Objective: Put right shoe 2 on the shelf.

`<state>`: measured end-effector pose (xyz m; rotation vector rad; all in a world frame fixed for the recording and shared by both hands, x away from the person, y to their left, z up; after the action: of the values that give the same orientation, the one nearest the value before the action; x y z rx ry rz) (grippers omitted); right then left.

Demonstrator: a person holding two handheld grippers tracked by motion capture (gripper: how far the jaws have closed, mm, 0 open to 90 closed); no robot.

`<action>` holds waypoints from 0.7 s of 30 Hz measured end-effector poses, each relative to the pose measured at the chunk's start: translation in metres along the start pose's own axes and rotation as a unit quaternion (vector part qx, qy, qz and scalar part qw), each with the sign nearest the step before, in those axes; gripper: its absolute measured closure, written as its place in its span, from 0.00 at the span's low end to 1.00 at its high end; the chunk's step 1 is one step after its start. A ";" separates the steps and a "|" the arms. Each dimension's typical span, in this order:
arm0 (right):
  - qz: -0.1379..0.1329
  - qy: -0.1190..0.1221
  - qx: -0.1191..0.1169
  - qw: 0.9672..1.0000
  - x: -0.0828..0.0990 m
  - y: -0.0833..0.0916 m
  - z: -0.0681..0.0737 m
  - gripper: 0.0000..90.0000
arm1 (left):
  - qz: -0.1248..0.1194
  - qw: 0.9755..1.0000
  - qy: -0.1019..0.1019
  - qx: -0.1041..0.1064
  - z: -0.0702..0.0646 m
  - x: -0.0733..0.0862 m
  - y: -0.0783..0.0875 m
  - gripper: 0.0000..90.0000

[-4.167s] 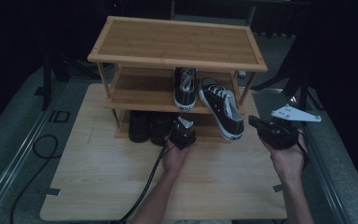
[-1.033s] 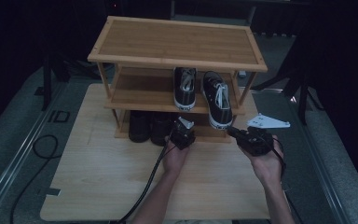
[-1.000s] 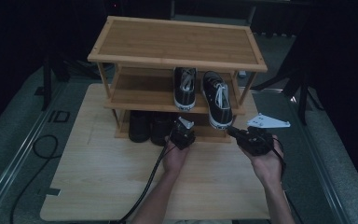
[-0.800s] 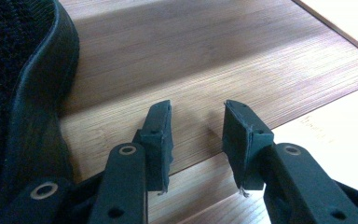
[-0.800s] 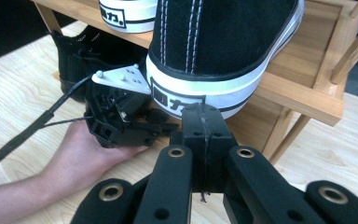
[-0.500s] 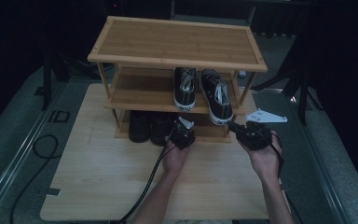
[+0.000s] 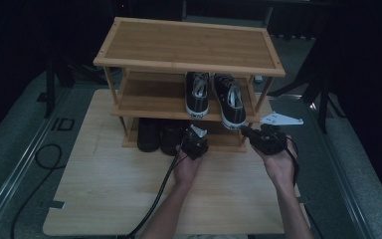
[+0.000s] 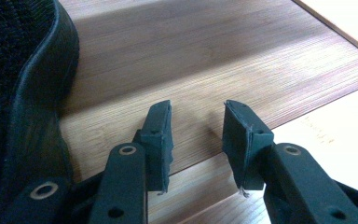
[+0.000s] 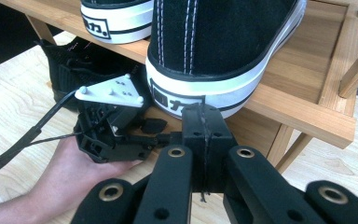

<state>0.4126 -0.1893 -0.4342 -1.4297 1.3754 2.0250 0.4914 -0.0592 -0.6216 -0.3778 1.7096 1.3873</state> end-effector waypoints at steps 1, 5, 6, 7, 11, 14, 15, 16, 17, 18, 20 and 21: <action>0.000 0.000 -0.001 1.000 0.000 -0.001 0.000 1.00 | 0.000 1.000 0.000 0.000 0.000 0.000 0.000 0.70; 0.002 0.002 -0.005 1.000 -0.001 -0.002 -0.001 1.00 | 0.000 1.000 0.000 0.000 0.000 0.000 0.000 0.70; 0.002 0.004 -0.004 1.000 0.000 -0.002 -0.001 1.00 | 0.000 1.000 0.000 0.000 0.000 0.000 0.000 0.70; 0.001 0.005 -0.004 1.000 0.000 -0.002 -0.001 1.00 | 0.000 1.000 0.000 0.000 0.000 0.000 0.000 0.70; -0.006 0.004 0.007 1.000 -0.001 0.001 -0.004 1.00 | 0.000 1.000 0.000 0.001 0.000 0.000 0.000 0.70; -0.006 0.003 0.025 1.000 -0.002 0.003 -0.011 1.00 | 0.000 1.000 0.000 0.001 0.000 0.000 0.000 0.70; -0.004 0.002 0.027 1.000 -0.002 0.003 -0.013 1.00 | 0.000 1.000 0.001 0.001 0.000 0.000 0.000 0.70; -0.003 0.002 0.030 1.000 -0.002 0.002 -0.014 1.00 | 0.000 1.000 0.001 0.001 0.000 0.000 0.000 0.70; -0.002 0.003 0.033 0.999 -0.002 0.000 -0.016 1.00 | 0.000 1.000 0.000 0.001 0.000 0.000 0.000 0.70; -0.001 0.002 0.034 0.999 -0.002 -0.001 -0.017 1.00 | 0.000 1.000 0.000 0.001 0.000 0.000 0.000 0.70; 0.003 0.002 0.032 0.999 -0.002 -0.006 -0.017 1.00 | 0.000 1.000 0.001 0.001 0.000 0.000 0.000 0.70; 0.000 -0.001 0.026 1.000 -0.003 -0.006 -0.016 1.00 | 0.000 1.000 0.001 0.001 0.000 0.000 0.000 0.70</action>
<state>0.4272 -0.1988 -0.4360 -1.4050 1.4159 1.9746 0.4914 -0.0592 -0.6217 -0.3773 1.7120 1.3861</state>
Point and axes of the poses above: each handheld gripper's, and its own axes: y roughly backward along the jaws, x roughly out of its underside, z roughly to its left, the point moved 10 cm from there along -y, roughly forward along the jaws, and after that the axes turned 2 degrees about -y, right-handed, at the moved point
